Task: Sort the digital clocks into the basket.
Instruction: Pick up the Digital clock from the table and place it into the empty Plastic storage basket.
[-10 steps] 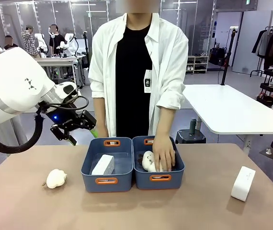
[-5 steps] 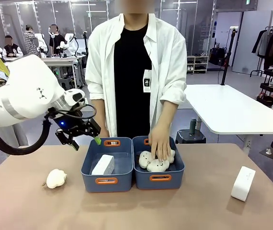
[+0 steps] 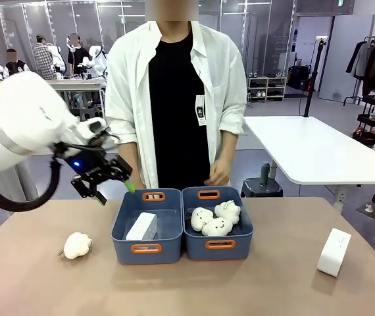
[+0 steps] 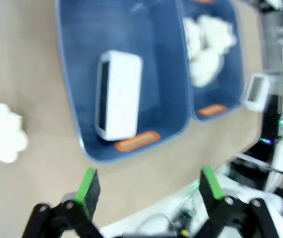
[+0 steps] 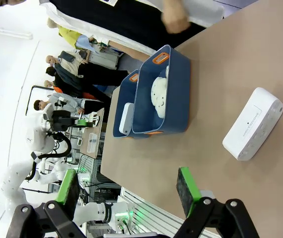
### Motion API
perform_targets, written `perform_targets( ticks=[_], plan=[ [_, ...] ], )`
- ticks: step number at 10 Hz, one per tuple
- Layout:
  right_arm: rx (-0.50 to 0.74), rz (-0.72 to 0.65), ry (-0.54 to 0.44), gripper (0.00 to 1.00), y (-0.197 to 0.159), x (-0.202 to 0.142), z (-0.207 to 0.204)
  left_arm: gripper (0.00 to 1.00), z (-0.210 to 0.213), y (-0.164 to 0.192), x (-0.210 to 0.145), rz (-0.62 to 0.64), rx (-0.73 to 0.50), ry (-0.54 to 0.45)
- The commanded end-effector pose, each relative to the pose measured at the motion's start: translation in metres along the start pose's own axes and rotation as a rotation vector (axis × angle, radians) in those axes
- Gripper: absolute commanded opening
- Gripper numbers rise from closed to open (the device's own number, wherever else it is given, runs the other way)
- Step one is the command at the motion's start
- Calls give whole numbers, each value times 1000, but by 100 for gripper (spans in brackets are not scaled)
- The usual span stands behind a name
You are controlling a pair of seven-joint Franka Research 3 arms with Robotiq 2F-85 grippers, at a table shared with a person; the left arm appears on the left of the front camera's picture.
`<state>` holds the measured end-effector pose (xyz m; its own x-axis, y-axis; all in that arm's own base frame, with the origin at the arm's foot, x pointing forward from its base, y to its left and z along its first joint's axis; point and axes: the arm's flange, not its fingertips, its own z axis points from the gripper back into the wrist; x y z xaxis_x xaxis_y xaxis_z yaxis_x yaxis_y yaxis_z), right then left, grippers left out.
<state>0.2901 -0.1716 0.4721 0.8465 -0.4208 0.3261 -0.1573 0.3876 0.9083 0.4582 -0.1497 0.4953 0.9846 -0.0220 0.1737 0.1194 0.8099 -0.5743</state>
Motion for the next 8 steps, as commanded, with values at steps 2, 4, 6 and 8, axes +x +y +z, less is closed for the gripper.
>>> perform_targets(
  ticks=[2, 4, 6, 8],
  plan=[
    [-1, -2, 8, 100, 4, -1, 1, 100, 81, 107, -36, 63, -441, 75],
    [-1, -2, 8, 100, 4, -1, 1, 100, 128, 186, -88, 15, -816, 72],
    [-1, -2, 8, 100, 4, -1, 1, 100, 153, 246, -137, -1, -890, 28],
    [-1, -2, 8, 100, 4, -1, 1, 100, 174, 285, -175, 28, -937, -78]
  ],
)
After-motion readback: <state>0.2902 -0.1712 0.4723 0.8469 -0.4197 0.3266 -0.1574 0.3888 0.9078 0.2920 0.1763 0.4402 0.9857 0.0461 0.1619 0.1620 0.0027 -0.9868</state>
